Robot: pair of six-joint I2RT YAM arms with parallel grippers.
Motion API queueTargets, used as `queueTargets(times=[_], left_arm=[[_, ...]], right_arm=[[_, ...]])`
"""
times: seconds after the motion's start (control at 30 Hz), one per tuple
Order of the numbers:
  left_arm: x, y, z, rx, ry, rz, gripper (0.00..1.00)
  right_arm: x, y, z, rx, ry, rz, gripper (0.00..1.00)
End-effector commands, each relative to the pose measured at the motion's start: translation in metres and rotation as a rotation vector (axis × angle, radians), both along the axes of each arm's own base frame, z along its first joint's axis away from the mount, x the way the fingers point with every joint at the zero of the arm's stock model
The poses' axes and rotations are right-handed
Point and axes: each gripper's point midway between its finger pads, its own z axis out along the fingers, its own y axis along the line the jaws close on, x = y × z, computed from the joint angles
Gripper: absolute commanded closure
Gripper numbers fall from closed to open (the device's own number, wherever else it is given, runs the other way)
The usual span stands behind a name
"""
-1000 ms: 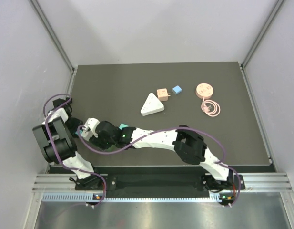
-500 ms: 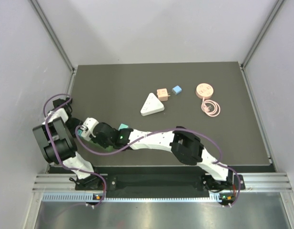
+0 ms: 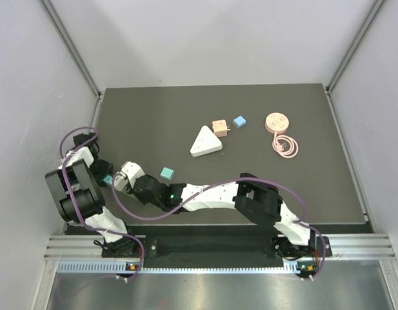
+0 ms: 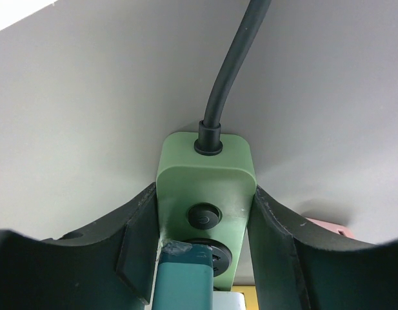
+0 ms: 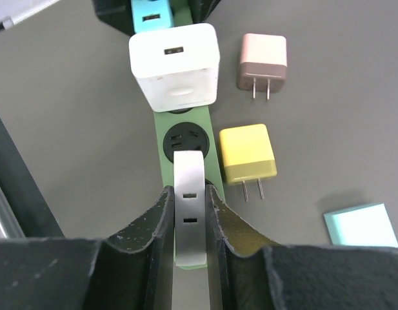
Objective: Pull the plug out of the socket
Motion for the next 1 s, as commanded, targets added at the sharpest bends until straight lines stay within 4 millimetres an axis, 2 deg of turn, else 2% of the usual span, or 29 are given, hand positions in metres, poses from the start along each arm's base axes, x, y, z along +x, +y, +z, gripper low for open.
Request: queueTargets(times=[0.0, 0.17, 0.33, 0.47, 0.6, 0.8, 0.87, 0.97], left_arm=[[-0.012, 0.008, -0.010, 0.062, 0.049, 0.016, 1.00], [-0.013, 0.010, -0.006, 0.085, 0.052, 0.011, 1.00], [-0.012, 0.010, -0.005, 0.094, 0.051, 0.005, 1.00], [-0.011, 0.008, -0.005, 0.096, 0.051, -0.002, 1.00], [-0.010, 0.008, -0.004, 0.099, 0.049, -0.008, 1.00], [-0.009, 0.006, -0.004, 0.099, 0.047, -0.014, 1.00], [-0.009, 0.005, -0.005, 0.098, 0.048, -0.016, 1.00], [-0.009, 0.006, -0.004, 0.098, 0.049, -0.017, 1.00]], right_arm=[[0.020, -0.007, 0.093, 0.250, -0.005, -0.151, 1.00], [0.025, -0.007, 0.086, 0.243, 0.095, -0.146, 1.00], [0.023, 0.008, 0.091, 0.235, 0.188, -0.065, 1.00], [0.021, 0.019, 0.101, 0.211, 0.146, 0.000, 1.00], [0.020, 0.023, 0.100, 0.179, 0.110, 0.022, 1.00], [0.004, 0.041, 0.102, 0.170, 0.084, 0.093, 1.00], [0.002, 0.046, 0.104, 0.185, 0.092, 0.104, 1.00], [0.008, 0.043, 0.111, 0.193, 0.077, 0.075, 1.00]])
